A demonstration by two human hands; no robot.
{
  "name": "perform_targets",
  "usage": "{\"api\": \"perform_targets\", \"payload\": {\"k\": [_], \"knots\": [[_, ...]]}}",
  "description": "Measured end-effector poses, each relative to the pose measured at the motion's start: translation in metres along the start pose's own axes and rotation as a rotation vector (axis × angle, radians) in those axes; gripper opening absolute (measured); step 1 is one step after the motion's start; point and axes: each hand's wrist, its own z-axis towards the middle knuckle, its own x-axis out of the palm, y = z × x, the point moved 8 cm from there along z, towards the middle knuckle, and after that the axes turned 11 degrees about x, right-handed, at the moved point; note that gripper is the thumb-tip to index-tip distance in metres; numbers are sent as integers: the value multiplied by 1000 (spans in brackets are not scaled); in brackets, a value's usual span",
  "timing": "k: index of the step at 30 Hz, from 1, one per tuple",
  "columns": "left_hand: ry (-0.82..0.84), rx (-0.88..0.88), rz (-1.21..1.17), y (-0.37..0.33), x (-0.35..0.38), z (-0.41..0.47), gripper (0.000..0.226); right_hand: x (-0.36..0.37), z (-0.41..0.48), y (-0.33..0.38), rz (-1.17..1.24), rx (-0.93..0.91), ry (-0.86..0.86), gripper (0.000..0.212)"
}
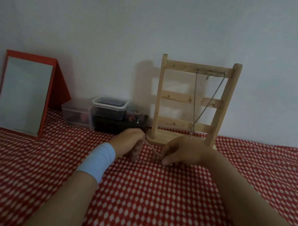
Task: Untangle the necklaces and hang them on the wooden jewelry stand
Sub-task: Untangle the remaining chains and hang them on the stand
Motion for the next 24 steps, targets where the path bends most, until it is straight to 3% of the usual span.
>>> {"api": "perform_targets", "payload": {"k": [3, 7, 11, 13, 15, 19, 24], "knots": [[-43, 62, 160, -3, -22, 1, 26, 1, -3, -7, 241, -12, 47, 16], [145, -57, 769, 2, -38, 3, 29, 1, -3, -16, 369, 13, 105, 16], [208, -184, 878, 9, -37, -7, 27, -2, 1, -12, 431, -16, 93, 17], [155, -44, 811, -7, -28, -4, 25, -4, 0, -4, 531, -86, 71, 19], [139, 114, 590, -30, -9, -5, 21, -13, -4, 4, 728, -154, 18, 20], [322, 150, 40, -45, 35, -16, 15, -30, -12, 17, 1149, -278, -5, 19], [256, 139, 1, -46, 13, -17, 25, -41, -9, 9, 1455, -264, -70, 16]]}}
